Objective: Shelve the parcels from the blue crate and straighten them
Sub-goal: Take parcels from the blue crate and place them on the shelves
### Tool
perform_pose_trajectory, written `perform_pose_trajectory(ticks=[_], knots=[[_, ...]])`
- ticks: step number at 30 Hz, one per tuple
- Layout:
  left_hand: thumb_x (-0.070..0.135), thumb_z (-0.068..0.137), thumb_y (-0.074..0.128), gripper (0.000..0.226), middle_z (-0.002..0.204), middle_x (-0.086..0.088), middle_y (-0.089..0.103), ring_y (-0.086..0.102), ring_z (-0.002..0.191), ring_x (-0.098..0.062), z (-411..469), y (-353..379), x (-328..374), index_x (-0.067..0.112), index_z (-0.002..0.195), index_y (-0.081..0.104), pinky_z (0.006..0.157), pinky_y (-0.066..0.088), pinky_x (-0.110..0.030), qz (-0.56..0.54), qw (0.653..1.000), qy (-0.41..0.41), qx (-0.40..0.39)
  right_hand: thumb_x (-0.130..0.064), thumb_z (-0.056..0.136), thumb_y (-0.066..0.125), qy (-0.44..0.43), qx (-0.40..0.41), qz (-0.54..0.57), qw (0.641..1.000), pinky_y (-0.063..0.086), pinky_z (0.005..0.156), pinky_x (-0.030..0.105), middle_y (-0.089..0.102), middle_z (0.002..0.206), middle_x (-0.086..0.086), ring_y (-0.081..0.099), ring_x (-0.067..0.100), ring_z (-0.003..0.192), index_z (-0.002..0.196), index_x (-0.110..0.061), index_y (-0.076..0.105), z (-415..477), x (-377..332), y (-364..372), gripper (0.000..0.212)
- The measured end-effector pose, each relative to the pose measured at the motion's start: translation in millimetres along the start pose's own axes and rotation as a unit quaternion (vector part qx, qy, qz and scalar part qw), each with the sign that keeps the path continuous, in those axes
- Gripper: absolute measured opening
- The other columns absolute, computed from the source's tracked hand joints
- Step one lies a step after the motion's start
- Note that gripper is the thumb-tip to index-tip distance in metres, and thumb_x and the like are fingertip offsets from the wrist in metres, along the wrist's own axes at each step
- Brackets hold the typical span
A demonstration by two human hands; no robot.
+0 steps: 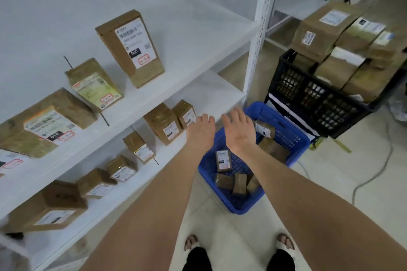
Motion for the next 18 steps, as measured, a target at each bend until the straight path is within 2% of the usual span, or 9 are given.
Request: perform_pose_trajectory(ticks=[4, 9, 15, 18], knots=[[0.014, 0.090, 0.054, 0.042, 0.128, -0.010, 0.046, 0.048, 0.115, -0.025, 22.6, 21.9, 70.8, 0.007, 0.130, 0.040, 0.077, 0.043, -0.034, 0.000, 1.000, -0.011, -0.030, -0.014, 0.093, 0.056, -0.014, -0.045, 0.010, 0.999, 0.017, 0.119, 0.044, 0.014, 0.158, 0.013, 0.004, 0.033, 0.148, 0.150, -0.015, 0.018, 0.4, 74.0, 34.3, 0.069], [0.014, 0.089, 0.055, 0.051, 0.134, -0.012, 0.043, 0.047, 0.119, -0.027, 55.4, 54.7, 137.6, 0.007, 0.136, 0.036, 0.087, 0.048, -0.038, -0.035, 0.995, -0.028, -0.088, -0.013, 0.091, 0.057, -0.017, -0.079, 0.000, 0.997, 0.019, 0.118, 0.044, 0.017, 0.157, 0.014, 0.008, 0.034, 0.147, 0.149, -0.016, 0.020, 7.1, 160.1, 76.8, 0.069], [0.015, 0.089, 0.057, 0.052, 0.132, -0.013, 0.042, 0.047, 0.117, -0.027, 99.7, 102.3, 159.9, 0.008, 0.136, 0.035, 0.080, 0.048, -0.037, -0.063, 0.988, -0.051, -0.135, -0.016, 0.091, 0.057, -0.036, -0.138, 0.008, 0.990, 0.022, 0.117, 0.042, 0.019, 0.155, 0.014, 0.009, 0.033, 0.147, 0.149, -0.016, 0.017, 47.1, 185.9, 130.8, 0.071], [0.016, 0.090, 0.056, 0.050, 0.132, -0.012, 0.042, 0.047, 0.119, -0.026, 129.0, 142.6, 163.5, 0.008, 0.134, 0.035, 0.082, 0.047, -0.036, -0.069, 0.983, -0.057, -0.159, -0.018, 0.092, 0.057, -0.037, -0.164, 0.032, 0.985, 0.020, 0.117, 0.040, 0.016, 0.157, 0.013, 0.007, 0.031, 0.147, 0.149, -0.016, 0.016, 80.5, 188.2, 168.2, 0.070]])
Point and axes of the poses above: each hand's wrist, its own z-axis towards the middle knuckle, its own y-axis out of the palm, x = y × z, the point moved 8 cm from there along z, towards the middle knuckle
